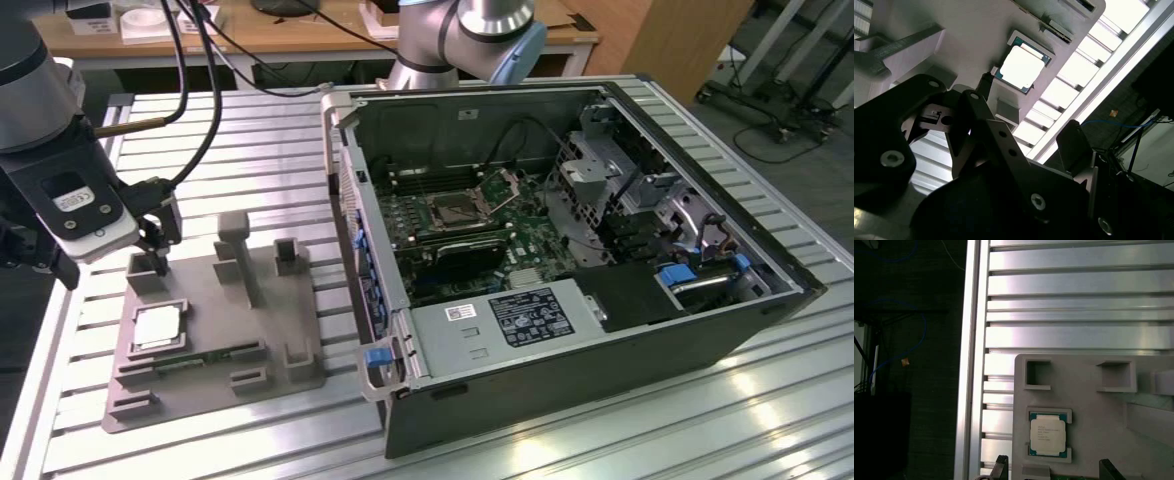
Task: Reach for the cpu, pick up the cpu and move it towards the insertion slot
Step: 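Pick up the cpu and move it towards the insertion slot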
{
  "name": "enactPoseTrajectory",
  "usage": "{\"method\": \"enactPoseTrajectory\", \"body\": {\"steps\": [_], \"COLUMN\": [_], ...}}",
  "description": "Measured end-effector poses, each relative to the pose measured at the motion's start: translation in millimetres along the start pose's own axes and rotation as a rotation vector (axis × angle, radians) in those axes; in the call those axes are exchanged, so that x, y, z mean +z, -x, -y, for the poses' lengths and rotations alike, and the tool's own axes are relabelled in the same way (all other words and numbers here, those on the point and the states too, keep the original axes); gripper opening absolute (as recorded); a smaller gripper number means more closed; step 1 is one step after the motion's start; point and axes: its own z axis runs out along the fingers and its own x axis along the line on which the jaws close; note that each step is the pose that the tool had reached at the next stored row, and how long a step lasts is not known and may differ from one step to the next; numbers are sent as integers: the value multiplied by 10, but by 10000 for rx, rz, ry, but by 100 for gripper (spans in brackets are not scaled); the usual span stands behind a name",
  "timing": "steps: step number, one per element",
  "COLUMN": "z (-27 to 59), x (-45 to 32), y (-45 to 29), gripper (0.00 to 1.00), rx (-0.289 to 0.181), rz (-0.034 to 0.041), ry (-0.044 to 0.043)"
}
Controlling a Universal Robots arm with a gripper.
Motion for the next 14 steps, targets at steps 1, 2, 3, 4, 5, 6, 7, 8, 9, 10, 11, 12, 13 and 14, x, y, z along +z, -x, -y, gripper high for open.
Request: {"method": "enactPoseTrajectory", "body": {"steps": [1, 2, 3, 4, 5, 6, 7, 8, 9, 10, 11, 12, 13, 14], "z": [0, 0, 0, 0, 0, 0, 0, 0, 1, 1, 2, 2, 2, 1], "x": [0, 0, 0, 0, 0, 1, 2, 3, 7, 11, 17, 24, 34, 44], "y": [0, 0, 0, 0, 0, 0, 0, 0, 0, 0, 1, 0, 0, 0], "gripper": [78, 78, 78, 78, 78, 78, 78, 78, 78, 78, 78, 78, 78, 78], "rx": [0, -1, 0, 0, 0, -1, -1, 0, 0, -1, -2, -1, -1, -1], "rz": [0, 0, 1, 0, 0, 1, 1, 2, 2, 2, 1, 2, 6, 7], "ry": [0, 0, 0, 1, 4, 9, 13, 22, 40, 70, 116, 174, 238, 302]}}
